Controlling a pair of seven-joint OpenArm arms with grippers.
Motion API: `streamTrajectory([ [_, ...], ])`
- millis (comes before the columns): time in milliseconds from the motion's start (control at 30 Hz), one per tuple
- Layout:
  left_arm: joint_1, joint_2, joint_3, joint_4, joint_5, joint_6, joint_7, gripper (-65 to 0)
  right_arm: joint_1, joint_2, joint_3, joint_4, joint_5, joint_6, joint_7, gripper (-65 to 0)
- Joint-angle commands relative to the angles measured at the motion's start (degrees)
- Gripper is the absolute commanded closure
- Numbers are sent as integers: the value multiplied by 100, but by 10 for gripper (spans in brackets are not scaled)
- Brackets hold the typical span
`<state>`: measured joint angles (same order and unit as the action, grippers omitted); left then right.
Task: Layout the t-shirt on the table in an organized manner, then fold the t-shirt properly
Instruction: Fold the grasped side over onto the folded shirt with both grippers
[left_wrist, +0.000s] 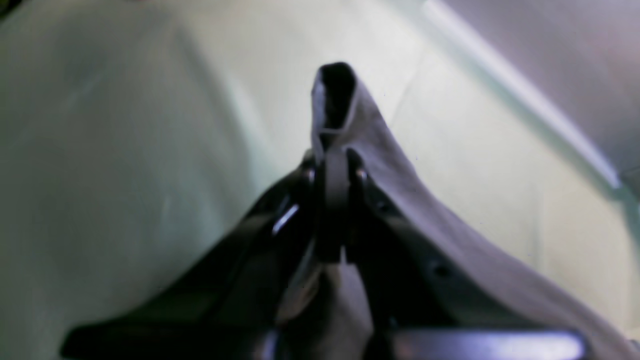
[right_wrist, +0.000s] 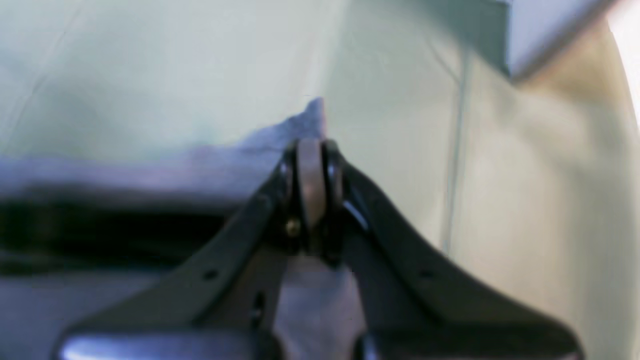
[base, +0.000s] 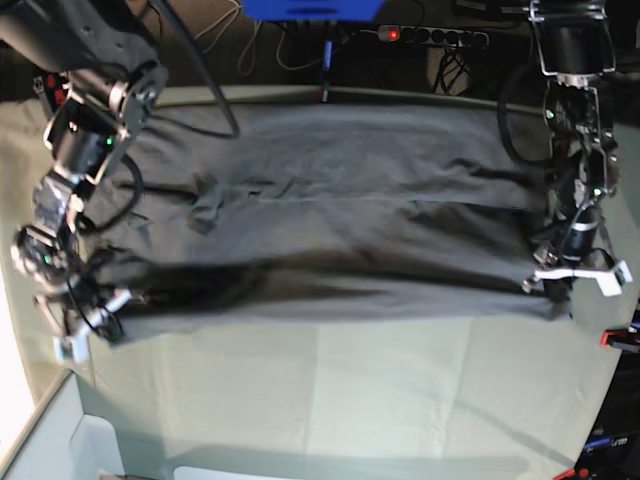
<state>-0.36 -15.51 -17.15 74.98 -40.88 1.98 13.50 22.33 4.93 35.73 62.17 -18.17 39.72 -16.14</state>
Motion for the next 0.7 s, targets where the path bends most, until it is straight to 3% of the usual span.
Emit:
streamTrajectory([
  [0,-91,-89,-30,5,-4,-18,-176,0,84,4,63,284,99,28,177,0],
  [133,-100,-89,-30,-285,-4,-26,-185,0,-496,-286,282,1181,99,28,177,0],
  [433,-197,-89,-39,-478,-4,-26,-194,0,-1982,-1332,300,3607,108,28,177,0],
  [667,-144,-89,-39,-487,-4,-26,-194,0,-3037,-1393,265,4337,714,28,177,0],
])
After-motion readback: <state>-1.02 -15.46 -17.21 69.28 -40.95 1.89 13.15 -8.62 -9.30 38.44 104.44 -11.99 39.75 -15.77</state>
